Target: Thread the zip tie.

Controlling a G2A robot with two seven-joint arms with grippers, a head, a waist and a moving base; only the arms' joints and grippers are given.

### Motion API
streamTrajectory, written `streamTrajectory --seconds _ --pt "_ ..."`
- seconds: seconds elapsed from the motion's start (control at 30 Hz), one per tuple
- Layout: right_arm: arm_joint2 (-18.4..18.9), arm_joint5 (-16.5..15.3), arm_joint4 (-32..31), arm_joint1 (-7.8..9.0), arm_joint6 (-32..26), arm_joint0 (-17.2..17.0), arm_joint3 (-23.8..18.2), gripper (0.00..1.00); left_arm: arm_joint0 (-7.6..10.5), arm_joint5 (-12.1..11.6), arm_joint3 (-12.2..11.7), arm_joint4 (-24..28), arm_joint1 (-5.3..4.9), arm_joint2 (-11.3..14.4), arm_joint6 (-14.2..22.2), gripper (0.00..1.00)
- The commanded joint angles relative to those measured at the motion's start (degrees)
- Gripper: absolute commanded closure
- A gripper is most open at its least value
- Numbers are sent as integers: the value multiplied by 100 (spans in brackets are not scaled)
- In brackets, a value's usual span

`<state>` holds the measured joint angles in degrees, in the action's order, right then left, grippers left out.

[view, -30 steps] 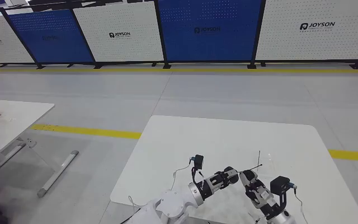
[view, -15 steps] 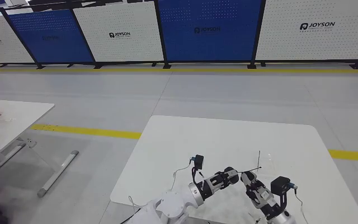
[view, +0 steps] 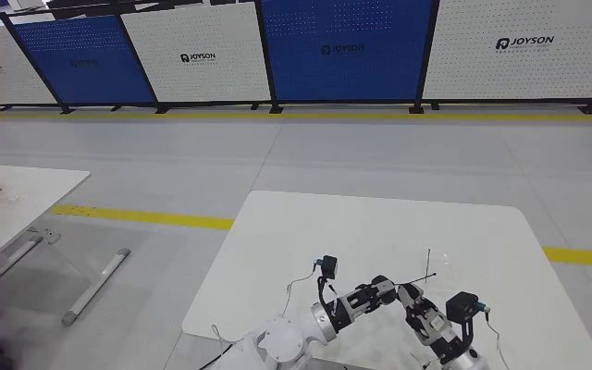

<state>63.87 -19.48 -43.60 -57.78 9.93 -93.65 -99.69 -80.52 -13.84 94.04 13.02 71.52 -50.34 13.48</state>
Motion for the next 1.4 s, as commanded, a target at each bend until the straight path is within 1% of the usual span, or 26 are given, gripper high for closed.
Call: streamTrajectory --seconds 0.0,0.03,0.1,0.27,0.3,0.33,0.47,0.63,0.7,0.8,0.97,1.3,1.33,1.37 --pt "-1 0 3 9 -16 0 -9 80 3 18 3 -6 2 9 7 100" --pt "-2 0 8 15 -23 -1 -17 78 5 26 6 -11 3 16 11 100" --pt "-3 0 22 24 -31 1 -28 78 7 30 12 -22 5 28 19 100" --pt "1 0 60 41 -22 9 -38 84 8 31 14 -38 7 34 19 100" --pt "3 0 67 43 -15 11 -38 86 9 32 14 -42 7 33 20 100" --pt "5 0 74 45 -9 11 -39 91 9 34 15 -46 7 32 21 100" --pt "11 0 98 55 21 8 -44 92 2 34 18 -60 6 31 32 100" --pt "4 0 103 68 37 10 -48 90 1 62 0 -92 8 51 41 100" --pt "-8 0 79 75 22 14 -49 86 4 66 -3 -96 10 55 33 100" --pt "-20 0 68 83 20 20 -45 83 5 56 -3 -104 12 59 19 100" --pt "-30 0 72 93 36 26 -41 86 5 52 -5 -120 15 64 2 100" --pt "-47 0 91 109 62 30 -38 84 28 81 -49 -146 25 90 -9 100" --pt "-48 0 92 111 63 33 -38 87 30 84 -50 -146 25 90 -8 100" --pt "-50 0 95 112 69 35 -36 95 31 85 -52 -144 26 90 -10 100"
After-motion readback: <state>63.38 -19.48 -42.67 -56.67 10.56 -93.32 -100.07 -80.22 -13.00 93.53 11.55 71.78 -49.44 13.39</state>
